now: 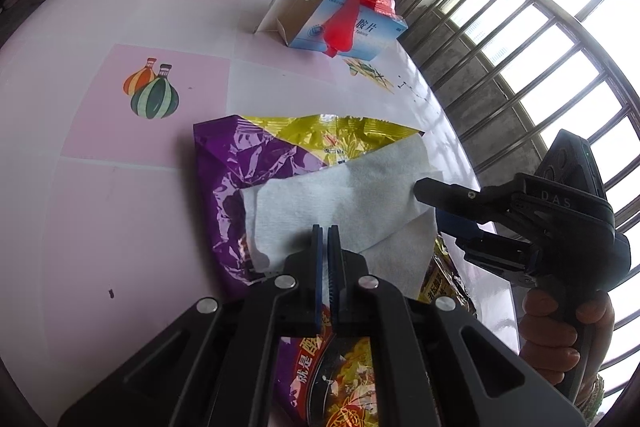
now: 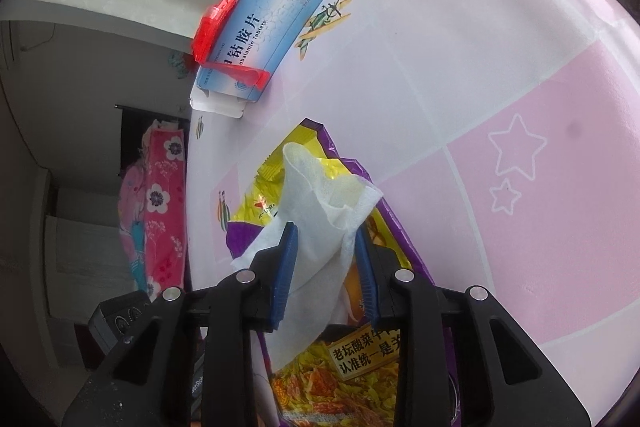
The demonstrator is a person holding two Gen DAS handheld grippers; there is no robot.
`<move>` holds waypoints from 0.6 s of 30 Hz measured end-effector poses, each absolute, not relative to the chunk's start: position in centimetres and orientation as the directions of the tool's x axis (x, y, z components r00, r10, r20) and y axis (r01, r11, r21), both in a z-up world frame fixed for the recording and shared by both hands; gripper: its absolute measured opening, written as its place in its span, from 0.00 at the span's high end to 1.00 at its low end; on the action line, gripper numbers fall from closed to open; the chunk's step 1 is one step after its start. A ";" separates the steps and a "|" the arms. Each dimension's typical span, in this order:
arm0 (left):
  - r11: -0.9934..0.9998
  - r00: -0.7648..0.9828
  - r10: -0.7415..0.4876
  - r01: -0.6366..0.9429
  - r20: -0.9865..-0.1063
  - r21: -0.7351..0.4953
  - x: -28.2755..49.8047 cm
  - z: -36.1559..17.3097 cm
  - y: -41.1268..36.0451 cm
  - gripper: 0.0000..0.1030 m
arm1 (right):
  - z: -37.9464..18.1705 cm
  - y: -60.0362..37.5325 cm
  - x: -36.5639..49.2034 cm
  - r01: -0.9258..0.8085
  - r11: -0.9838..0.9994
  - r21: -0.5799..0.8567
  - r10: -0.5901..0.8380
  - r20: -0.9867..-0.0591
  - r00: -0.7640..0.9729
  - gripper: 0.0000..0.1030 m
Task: Collect trash
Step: 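Grasp the white wipe with the right tool while the left tool holds the purple bag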
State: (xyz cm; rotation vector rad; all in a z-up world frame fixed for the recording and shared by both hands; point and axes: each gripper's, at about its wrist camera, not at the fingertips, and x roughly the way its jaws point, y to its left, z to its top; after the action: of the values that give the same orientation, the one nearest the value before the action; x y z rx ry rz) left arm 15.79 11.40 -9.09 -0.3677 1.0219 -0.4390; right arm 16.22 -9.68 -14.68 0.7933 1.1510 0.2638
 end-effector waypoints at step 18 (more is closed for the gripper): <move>0.840 0.474 -0.521 0.133 -0.710 -0.526 14.0 -8.0 14.1 0.97 | -12.7 -12.2 14.1 0.142 0.843 0.520 0.382 -0.762 0.523 1.00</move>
State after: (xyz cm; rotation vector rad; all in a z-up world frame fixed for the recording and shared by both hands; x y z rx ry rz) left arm 14.00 14.07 -8.00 -0.4328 1.0036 -0.4154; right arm 14.12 -12.17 -12.70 0.5754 1.0255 0.1533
